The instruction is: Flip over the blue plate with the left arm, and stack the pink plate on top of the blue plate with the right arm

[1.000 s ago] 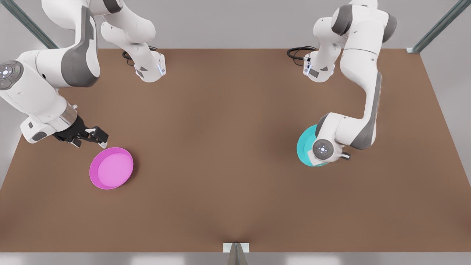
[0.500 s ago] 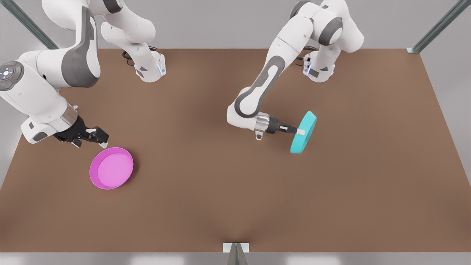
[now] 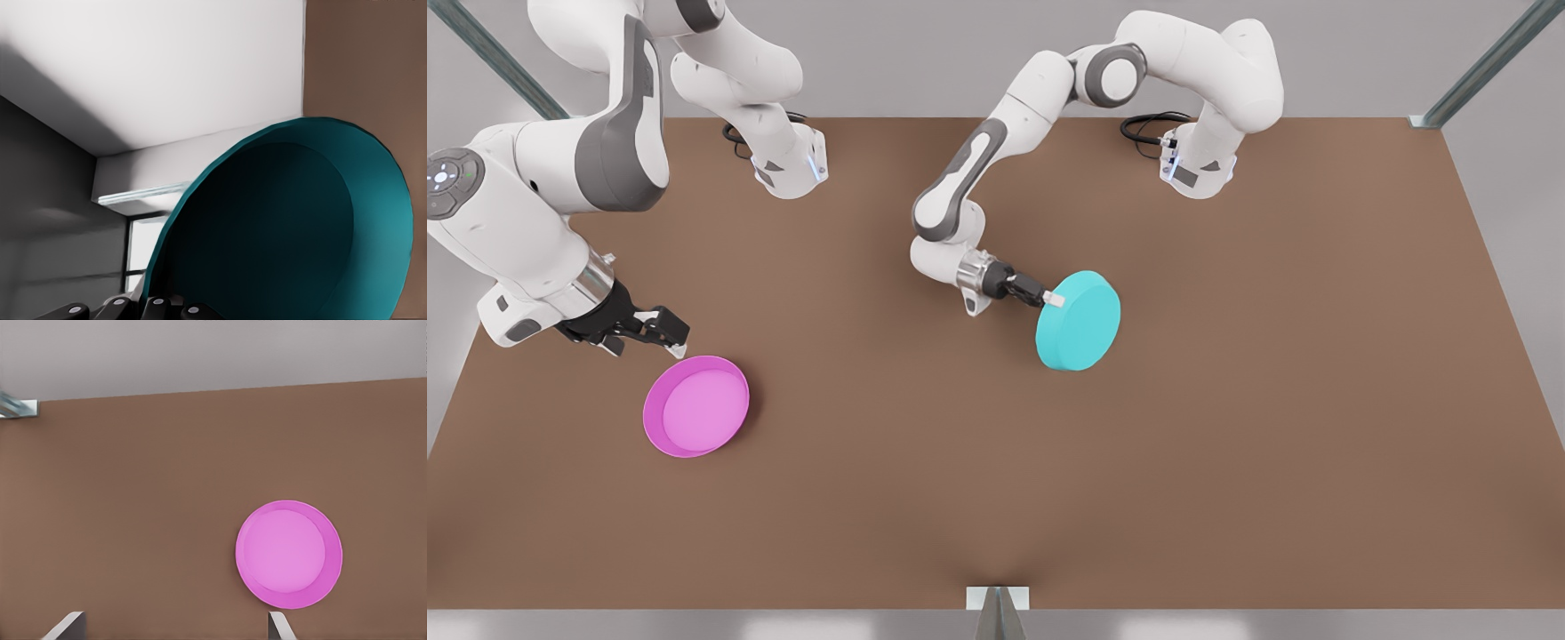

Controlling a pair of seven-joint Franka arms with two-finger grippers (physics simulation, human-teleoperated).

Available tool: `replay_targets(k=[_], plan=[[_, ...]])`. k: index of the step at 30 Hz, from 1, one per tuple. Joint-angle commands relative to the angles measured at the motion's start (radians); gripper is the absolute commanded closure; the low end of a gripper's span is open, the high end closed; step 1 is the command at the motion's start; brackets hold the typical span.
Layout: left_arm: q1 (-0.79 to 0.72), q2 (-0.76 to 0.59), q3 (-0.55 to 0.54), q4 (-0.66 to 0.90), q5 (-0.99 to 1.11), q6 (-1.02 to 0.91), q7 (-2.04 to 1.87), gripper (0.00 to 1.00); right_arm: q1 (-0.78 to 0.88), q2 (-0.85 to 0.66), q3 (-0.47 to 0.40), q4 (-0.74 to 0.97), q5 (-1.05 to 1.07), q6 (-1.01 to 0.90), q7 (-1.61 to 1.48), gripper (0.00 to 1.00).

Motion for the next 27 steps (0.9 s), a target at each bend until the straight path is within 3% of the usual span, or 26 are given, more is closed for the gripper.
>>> replay_targets(k=[1,6,7,12,16,27], plan=[[-0.002,0.002,0.001,0.000,-0.116,0.000,-0.002,0.79,0.000,0.000,0.000,0.000,0.000,0.000,0.000,0.00],[-0.025,0.029,0.019,-0.008,-0.151,0.039,-0.016,0.79,0.000,0.000,0.000,0.000,0.000,0.000,0.000,0.00],[-0.029,0.029,0.019,-0.014,-0.150,0.039,-0.030,0.01,0.000,0.000,0.000,0.000,0.000,0.000,0.000,0.00],[-0.040,0.029,0.037,-0.015,-0.177,0.037,-0.053,0.00,-0.001,-0.005,-0.002,-0.006,0.000,0.000,0.000,0.00],[-0.060,0.029,0.065,-0.014,-0.415,0.071,-0.201,0.00,-0.001,-0.006,0.000,-0.009,0.001,-0.002,0.000,0.00],[-0.082,0.028,0.120,-0.011,-0.707,0.194,-0.614,0.00,0.000,0.000,-0.003,-0.008,-0.003,0.002,0.002,0.00]])
